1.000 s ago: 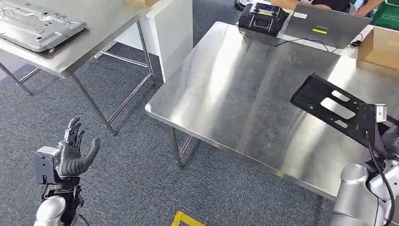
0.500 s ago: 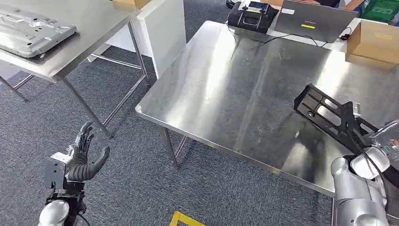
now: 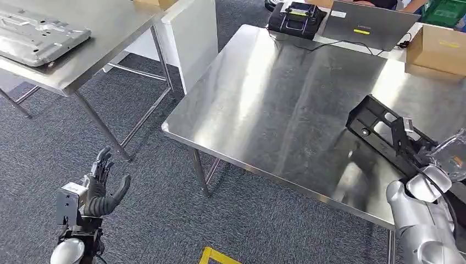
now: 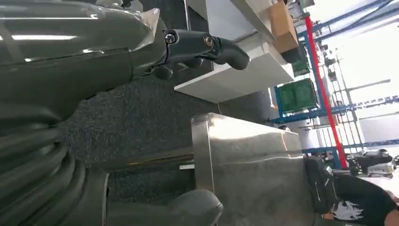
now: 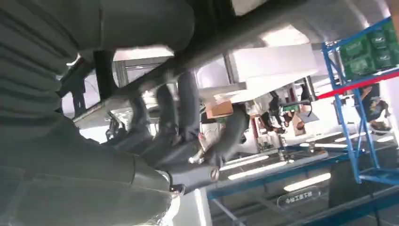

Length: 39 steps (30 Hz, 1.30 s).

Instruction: Take the parts from the cabinet and place them on the table.

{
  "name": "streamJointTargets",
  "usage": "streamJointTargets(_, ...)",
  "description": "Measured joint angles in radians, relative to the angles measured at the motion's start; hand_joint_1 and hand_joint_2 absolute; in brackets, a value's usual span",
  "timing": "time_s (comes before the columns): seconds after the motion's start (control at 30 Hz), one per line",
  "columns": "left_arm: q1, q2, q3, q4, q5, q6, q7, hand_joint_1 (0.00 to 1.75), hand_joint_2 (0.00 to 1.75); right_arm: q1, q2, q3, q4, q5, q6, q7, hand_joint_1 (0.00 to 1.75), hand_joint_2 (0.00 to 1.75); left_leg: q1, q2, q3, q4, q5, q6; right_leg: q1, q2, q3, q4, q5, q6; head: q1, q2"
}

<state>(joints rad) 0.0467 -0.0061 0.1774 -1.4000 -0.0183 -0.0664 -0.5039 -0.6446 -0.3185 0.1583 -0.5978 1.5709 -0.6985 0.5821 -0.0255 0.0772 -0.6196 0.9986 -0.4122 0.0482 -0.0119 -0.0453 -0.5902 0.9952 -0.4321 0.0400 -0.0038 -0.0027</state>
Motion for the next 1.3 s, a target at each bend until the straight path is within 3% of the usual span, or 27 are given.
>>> streamJointTargets(0.23, 0.002, -0.011, 0.005, 0.000, -0.011, 0.003, 0.019, 0.00, 0.00, -0.021, 0.008, 0.066, 0.022, 0.000, 0.000, 0.018, 0.00, 0.00, -0.002, -0.001, 0.000, 0.000, 0.000, 0.000, 0.000, 0.000, 0.000, 0.000, 0.001, 0.001, 0.000, 0.000)
streamJointTargets(0.5, 0.002, -0.014, 0.005, 0.000, -0.021, 0.000, 0.025, 0.00, 0.00, -0.029, 0.025, 0.082, 0.045, 0.000, 0.000, 0.015, 0.00, 0.00, -0.002, -0.001, -0.001, 0.001, 0.000, 0.001, -0.001, 0.000, -0.001, 0.000, 0.001, 0.001, 0.000, 0.000)
streamJointTargets(0.6, 0.002, -0.015, 0.005, 0.000, -0.024, -0.003, 0.026, 0.00, 0.00, -0.034, 0.029, 0.078, 0.050, -0.003, 0.022, -0.015, 0.00, 0.00, -0.002, 0.000, -0.001, 0.000, 0.000, 0.001, -0.001, 0.000, -0.001, 0.000, 0.001, 0.001, 0.000, 0.000)
streamJointTargets(0.77, -0.006, -0.012, 0.005, 0.003, -0.037, -0.024, 0.032, 0.00, 0.00, -0.062, 0.055, -0.024, 0.056, -0.063, 0.204, -0.197, 0.00, 0.00, -0.002, 0.000, 0.001, 0.001, 0.000, 0.001, -0.001, 0.000, 0.000, 0.000, 0.001, 0.001, 0.000, 0.000)
streamJointTargets(1.0, -0.022, -0.011, 0.005, 0.015, -0.062, -0.051, 0.043, 0.00, 0.00, -0.089, 0.081, -0.149, 0.044, -0.089, 0.421, -0.314, 0.00, 0.00, 0.005, 0.002, 0.002, 0.005, -0.001, 0.000, 0.001, 0.001, 0.002, -0.003, 0.002, -0.002, 0.000, 0.000)
streamJointTargets(1.1, -0.040, -0.010, 0.005, 0.024, -0.078, -0.059, 0.053, 0.00, 0.00, -0.123, 0.085, -0.198, 0.046, -0.129, 0.626, -0.400, 0.00, 0.00, 0.010, 0.007, 0.004, 0.005, -0.001, 0.000, 0.005, 0.004, 0.003, -0.009, 0.004, -0.007, 0.001, 0.000)
streamJointTargets(1.13, -0.044, -0.010, 0.005, 0.027, -0.081, -0.060, 0.056, 0.00, 0.00, -0.133, 0.089, -0.211, 0.048, -0.151, 0.662, -0.428, 0.00, 0.00, 0.013, 0.009, 0.006, 0.004, -0.002, -0.002, 0.006, 0.007, 0.002, -0.012, 0.003, -0.008, 0.002, 0.000)
streamJointTargets(1.17, -0.049, -0.009, 0.006, 0.029, -0.084, -0.060, 0.058, 0.00, 0.00, -0.140, 0.095, -0.221, 0.052, -0.159, 0.684, -0.433, 0.00, 0.00, 0.015, 0.013, 0.009, 0.004, -0.006, -0.006, 0.007, 0.010, 0.006, -0.014, 0.003, -0.008, 0.001, 0.000)
streamJointTargets(1.3, -0.059, -0.008, 0.006, 0.035, -0.084, -0.060, 0.059, 0.00, 0.00, -0.151, 0.103, -0.251, 0.057, -0.168, 0.698, -0.439, 0.00, 0.00, 0.016, 0.016, 0.016, 0.004, -0.006, -0.005, 0.011, 0.013, 0.011, -0.018, 0.005, -0.009, 0.000, 0.000)
